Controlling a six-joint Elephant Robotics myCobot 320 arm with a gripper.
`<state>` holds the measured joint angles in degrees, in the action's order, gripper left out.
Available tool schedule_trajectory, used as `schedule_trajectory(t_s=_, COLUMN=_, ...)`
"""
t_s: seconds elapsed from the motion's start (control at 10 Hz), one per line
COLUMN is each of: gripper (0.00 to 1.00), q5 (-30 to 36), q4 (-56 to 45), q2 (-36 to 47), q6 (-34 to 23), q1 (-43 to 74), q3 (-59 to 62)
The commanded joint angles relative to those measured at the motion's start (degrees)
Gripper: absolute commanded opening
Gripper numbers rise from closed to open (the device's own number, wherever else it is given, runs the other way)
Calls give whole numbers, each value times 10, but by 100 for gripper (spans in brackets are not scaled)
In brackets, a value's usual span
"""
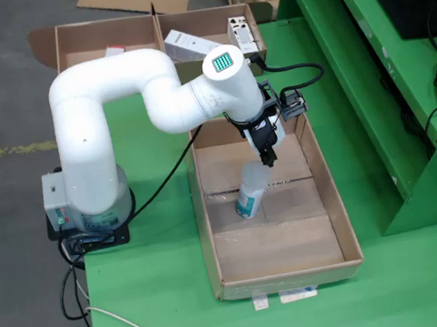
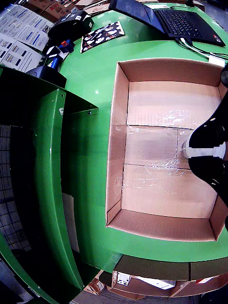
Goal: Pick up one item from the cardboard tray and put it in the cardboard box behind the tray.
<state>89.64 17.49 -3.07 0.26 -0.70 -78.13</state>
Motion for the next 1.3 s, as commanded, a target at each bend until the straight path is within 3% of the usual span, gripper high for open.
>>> schedule_trajectory(t_s=0.0, gripper=20, q5=3, q4=8, q2=10, q6=0, q1=2, q3=15)
schedule_trajectory(t_s=0.8, gripper=100, q5=3, q4=8, q2=10, q6=0, q1=2, q3=15)
schedule_trajectory(t_s=1.2, gripper=100, q5=3, q4=8, q2=10, q6=0, q1=2, q3=15)
